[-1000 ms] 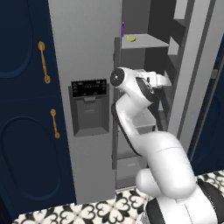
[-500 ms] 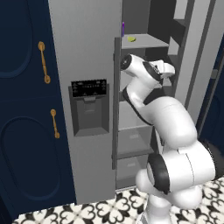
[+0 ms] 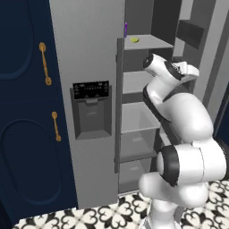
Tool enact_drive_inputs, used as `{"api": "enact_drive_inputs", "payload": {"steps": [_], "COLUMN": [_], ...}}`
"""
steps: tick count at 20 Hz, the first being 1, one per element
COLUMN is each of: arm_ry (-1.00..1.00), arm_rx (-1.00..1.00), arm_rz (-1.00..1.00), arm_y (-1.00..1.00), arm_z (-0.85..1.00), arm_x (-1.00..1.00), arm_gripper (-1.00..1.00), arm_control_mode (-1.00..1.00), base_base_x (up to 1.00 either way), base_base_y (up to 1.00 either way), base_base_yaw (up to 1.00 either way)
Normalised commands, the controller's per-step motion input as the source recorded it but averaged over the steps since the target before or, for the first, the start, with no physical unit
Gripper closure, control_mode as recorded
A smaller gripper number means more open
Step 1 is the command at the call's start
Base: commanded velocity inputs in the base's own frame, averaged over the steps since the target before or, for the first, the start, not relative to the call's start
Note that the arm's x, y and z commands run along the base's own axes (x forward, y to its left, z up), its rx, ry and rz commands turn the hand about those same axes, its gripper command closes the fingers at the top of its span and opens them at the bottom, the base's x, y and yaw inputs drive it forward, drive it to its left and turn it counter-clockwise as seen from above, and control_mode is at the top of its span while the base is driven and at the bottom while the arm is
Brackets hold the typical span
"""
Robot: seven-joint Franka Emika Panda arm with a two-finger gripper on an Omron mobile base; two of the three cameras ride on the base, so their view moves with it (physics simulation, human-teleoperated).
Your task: Grab a lemon wedge from the fridge and one ice cube from the ice bowl, and put them in the glass of lemonade.
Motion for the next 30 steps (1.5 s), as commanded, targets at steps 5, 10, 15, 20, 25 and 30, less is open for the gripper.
{"api": "enact_drive_inputs", "payload": {"steps": [5,10,15,20,25,30], "arm_ry": [0.02,0.0,-0.06,-0.17,0.05,0.13], "arm_rx": [0.0,0.01,-0.02,0.0,0.0,-0.02], "arm_rz": [-0.14,-0.06,0.03,0.01,-0.01,-0.03], "arm_y": [-1.0,-0.92,0.67,0.47,-0.34,-0.53], "arm_z": [-0.03,0.02,0.18,0.29,0.0,0.0], "arm_x": [-0.17,-0.07,-0.05,-0.14,-0.88,-0.1], "arm_gripper": [-1.0,-1.0,-1.0,-1.0,-1.0,-1.0], "arm_control_mode": [-1.0,-1.0,-1.0,-1.0,-1.0,-1.0], "base_base_x": [0.0,0.0,0.0,0.0,0.0,0.0], "base_base_y": [0.0,0.0,0.0,0.0,0.0,0.0], "base_base_yaw": [0.0,0.0,0.0,0.0,0.0,0.0]}}
